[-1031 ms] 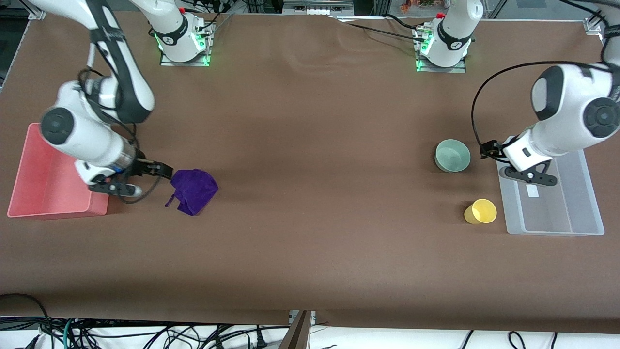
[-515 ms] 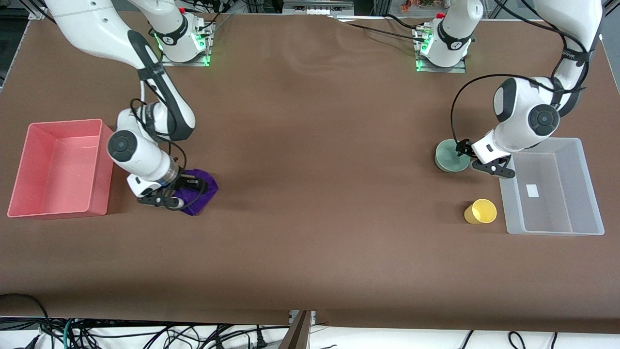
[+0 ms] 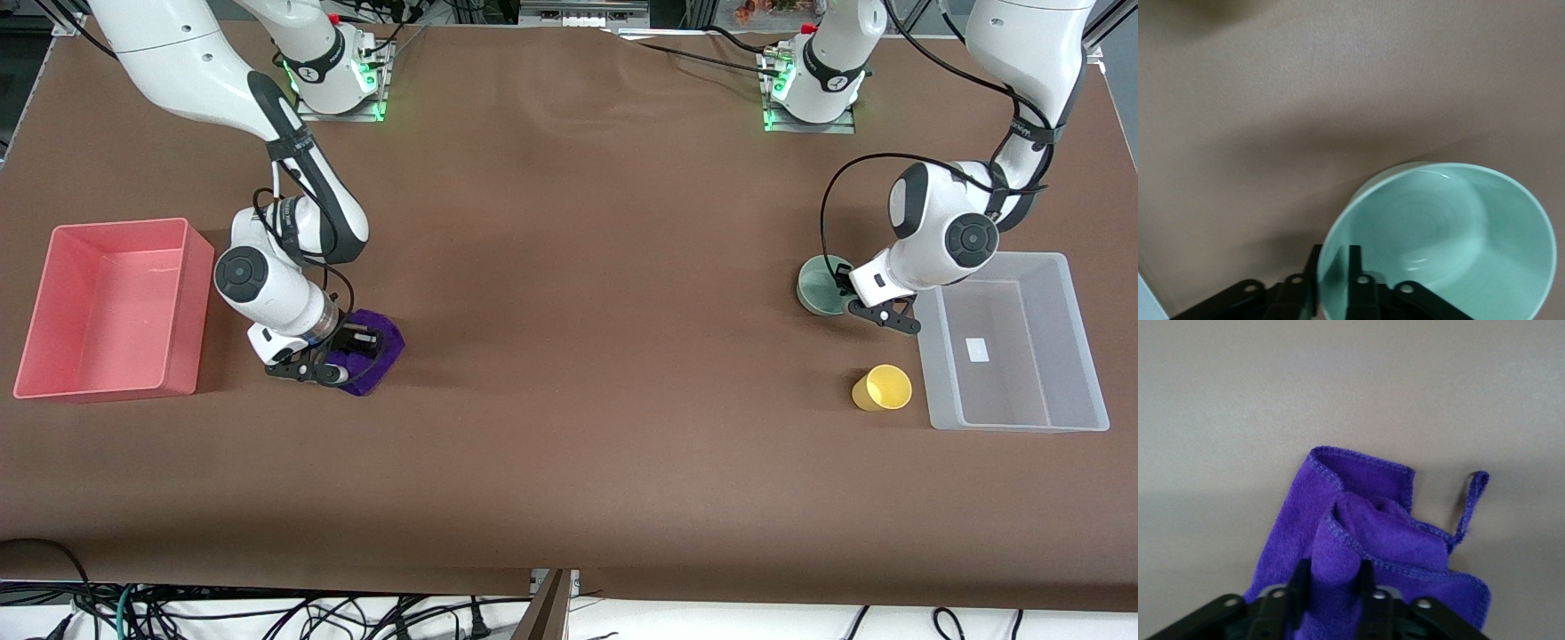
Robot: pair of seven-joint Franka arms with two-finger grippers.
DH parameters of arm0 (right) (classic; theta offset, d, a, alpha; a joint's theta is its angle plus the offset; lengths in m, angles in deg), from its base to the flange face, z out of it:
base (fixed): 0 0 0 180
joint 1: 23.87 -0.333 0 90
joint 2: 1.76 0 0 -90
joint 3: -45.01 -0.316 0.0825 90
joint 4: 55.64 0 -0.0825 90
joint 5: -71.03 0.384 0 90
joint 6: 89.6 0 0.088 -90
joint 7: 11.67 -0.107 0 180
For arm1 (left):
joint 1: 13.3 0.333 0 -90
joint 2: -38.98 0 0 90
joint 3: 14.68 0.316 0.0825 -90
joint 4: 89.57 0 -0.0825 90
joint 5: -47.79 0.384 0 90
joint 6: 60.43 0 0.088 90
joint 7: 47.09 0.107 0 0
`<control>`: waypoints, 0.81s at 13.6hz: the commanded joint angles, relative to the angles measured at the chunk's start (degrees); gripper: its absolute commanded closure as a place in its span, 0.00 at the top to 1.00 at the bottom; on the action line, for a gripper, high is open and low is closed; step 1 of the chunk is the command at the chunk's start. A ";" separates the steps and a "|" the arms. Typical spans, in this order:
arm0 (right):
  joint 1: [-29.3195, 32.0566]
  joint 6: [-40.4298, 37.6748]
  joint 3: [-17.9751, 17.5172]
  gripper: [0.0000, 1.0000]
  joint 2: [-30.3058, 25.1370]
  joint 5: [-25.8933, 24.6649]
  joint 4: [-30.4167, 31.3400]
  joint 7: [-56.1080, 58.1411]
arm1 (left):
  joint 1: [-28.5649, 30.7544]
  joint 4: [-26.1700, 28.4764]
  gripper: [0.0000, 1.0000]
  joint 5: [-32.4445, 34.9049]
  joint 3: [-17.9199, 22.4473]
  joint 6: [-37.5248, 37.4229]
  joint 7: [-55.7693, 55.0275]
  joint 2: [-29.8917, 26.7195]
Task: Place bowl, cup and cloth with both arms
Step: 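Drop the cloth in the pink bin while the left gripper sets the bowl down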
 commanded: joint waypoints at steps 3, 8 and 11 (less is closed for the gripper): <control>1.42 -17.30 1.35 0.00 -6.41 -0.46 -7.23 5.55 | -0.01 -1.90 0.00 0.48 -0.35 -7.31 0.98 -6.23; 2.22 -45.71 13.63 0.00 -9.23 -0.37 -22.18 29.26 | 4.09 -16.12 0.00 0.75 0.52 -26.40 8.93 -8.45; 2.31 -50.76 25.23 0.00 -9.85 -0.46 -22.82 46.04 | 10.77 -21.41 0.00 1.71 0.78 -27.48 23.26 -6.88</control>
